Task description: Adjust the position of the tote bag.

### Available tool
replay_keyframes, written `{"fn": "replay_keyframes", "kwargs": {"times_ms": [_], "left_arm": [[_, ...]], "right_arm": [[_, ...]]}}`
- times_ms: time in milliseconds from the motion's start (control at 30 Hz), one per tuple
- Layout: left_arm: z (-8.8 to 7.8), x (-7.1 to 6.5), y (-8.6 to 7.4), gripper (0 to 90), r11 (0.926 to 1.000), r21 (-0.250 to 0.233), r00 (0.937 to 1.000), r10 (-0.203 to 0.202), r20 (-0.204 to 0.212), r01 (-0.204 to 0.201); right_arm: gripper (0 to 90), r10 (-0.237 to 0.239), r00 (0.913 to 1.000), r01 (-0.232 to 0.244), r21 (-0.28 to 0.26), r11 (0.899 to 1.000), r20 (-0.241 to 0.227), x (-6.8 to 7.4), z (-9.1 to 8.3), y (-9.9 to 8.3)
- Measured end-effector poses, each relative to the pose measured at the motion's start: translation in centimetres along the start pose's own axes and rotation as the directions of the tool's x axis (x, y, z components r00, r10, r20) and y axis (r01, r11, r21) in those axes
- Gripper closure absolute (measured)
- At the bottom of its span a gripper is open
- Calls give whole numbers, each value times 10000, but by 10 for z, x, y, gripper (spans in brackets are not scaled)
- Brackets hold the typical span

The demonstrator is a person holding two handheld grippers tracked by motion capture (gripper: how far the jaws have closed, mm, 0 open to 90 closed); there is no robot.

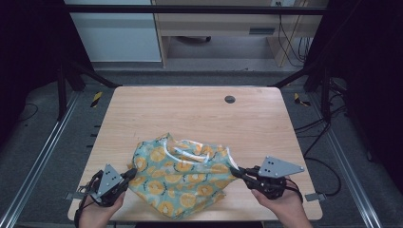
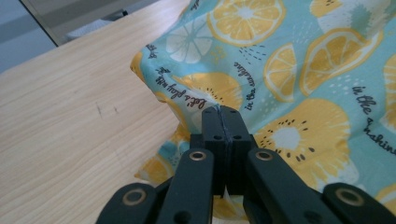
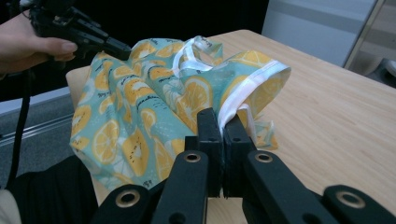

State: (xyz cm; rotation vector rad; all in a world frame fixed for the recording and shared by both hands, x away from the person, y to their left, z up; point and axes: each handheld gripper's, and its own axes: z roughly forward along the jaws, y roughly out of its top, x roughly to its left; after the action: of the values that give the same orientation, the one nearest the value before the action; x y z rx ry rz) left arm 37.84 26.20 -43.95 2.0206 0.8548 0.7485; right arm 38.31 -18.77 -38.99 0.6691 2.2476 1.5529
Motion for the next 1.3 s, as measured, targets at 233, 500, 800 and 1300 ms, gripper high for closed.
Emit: {"fn": "replay_keyframes", "kwargs": {"times_ms": [233, 500, 800, 1300], "left_arm": [[5, -2, -4, 900, 9994, 343, 9999, 93, 82, -96], [11, -2, -7, 900, 9970, 746, 9997, 186, 165, -198], [20, -3, -10, 900, 9926, 1184, 9993, 241, 302, -275], [37, 3, -11, 900, 9842, 1747, 9992, 217, 345, -274]], "right_arm": [[889, 115, 9993, -109, 181, 9998, -347, 3, 0, -17], [889, 307, 9982, -280, 517, 9983, -513, 0, 8, -34], [888, 421, 9980, -359, 1249, 9915, -471, -6, 18, -48], [887, 692, 9967, -600, 1903, 9799, -421, -16, 34, -59]]}}
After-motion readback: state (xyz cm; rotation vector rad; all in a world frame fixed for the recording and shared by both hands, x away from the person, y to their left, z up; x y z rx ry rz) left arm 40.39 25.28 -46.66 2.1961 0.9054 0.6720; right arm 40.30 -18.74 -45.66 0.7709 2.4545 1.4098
